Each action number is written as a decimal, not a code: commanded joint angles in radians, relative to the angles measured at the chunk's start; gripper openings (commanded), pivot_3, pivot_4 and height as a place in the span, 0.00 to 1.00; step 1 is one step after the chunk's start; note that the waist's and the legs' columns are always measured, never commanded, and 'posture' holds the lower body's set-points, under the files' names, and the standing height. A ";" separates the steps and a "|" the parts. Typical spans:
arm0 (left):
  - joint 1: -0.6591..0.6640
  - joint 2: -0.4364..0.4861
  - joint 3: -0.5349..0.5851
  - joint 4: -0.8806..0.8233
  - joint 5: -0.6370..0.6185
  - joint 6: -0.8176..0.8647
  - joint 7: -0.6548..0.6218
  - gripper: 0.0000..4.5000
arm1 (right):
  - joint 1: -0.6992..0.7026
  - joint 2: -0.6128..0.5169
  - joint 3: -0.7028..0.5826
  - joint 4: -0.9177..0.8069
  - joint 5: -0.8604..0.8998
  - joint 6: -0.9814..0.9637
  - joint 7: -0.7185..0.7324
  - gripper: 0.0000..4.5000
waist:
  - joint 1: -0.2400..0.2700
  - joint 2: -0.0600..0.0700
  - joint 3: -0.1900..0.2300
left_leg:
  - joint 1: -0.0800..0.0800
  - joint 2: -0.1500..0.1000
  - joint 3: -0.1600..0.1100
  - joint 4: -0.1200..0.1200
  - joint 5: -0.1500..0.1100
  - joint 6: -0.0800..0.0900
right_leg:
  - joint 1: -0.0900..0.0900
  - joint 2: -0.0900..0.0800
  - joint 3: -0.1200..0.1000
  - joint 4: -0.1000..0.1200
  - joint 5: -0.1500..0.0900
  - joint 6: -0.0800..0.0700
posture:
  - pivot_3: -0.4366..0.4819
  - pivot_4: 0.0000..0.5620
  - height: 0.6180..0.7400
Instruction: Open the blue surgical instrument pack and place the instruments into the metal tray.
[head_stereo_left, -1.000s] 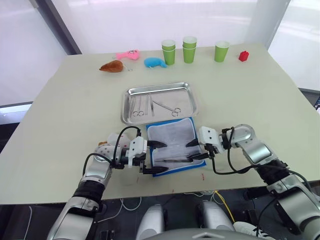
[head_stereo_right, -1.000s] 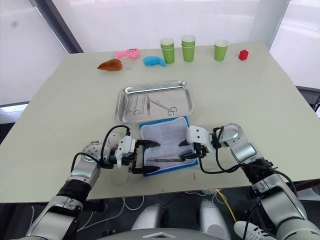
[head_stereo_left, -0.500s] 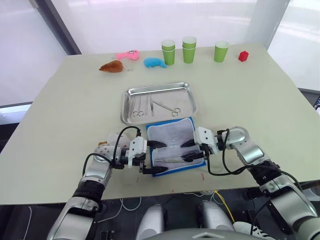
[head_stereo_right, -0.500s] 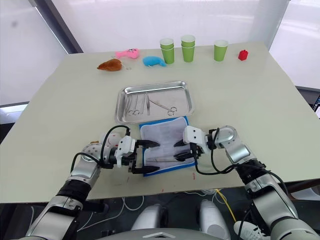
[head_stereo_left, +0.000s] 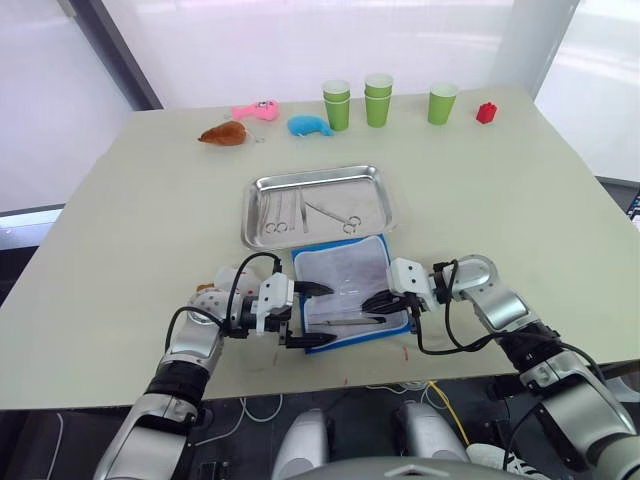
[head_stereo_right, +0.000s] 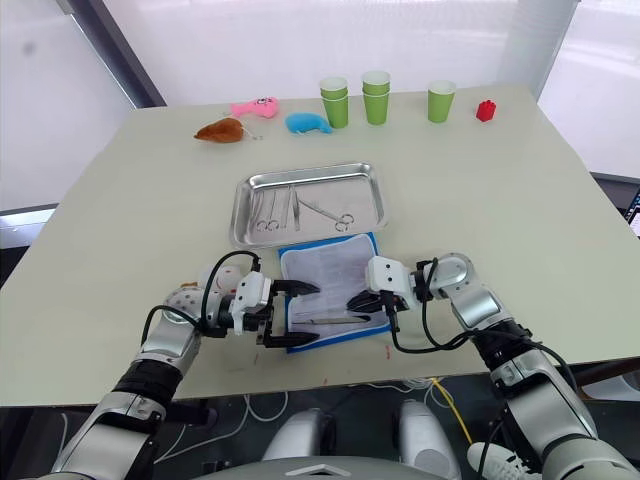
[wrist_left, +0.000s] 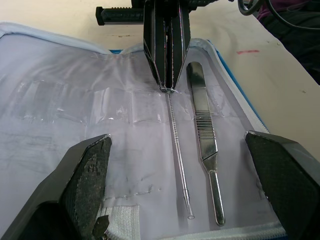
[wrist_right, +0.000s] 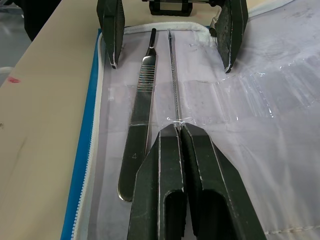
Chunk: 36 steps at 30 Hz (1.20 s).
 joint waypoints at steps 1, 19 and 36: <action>0.075 0.031 -0.062 0.122 0.103 0.037 0.008 1.00 | 0.020 -0.031 0.023 -0.015 -0.034 0.031 0.006 0.02 | 0.000 0.000 0.000 | 0.000 0.000 0.000 0.000 0.000 0.000 | 0.000 0.000 0.000 0.000 0.000 0.000 | 0.48 0.27 1.00; 0.079 0.028 -0.065 0.111 0.102 0.042 0.008 1.00 | -0.023 -0.098 0.028 -0.271 -0.064 0.180 -0.021 0.02 | 0.000 0.000 0.001 | 0.000 0.000 0.000 0.000 0.000 0.000 | -0.001 0.000 0.000 0.000 0.000 0.000 | 0.48 0.27 1.00; 0.079 0.027 -0.064 0.107 0.102 0.043 0.010 1.00 | -0.066 -0.141 0.017 -0.356 -0.068 0.244 -0.023 0.02 | 0.000 0.000 0.002 | -0.001 0.000 0.000 0.000 0.000 0.000 | -0.002 0.000 0.000 0.000 0.000 0.000 | 0.48 0.27 1.00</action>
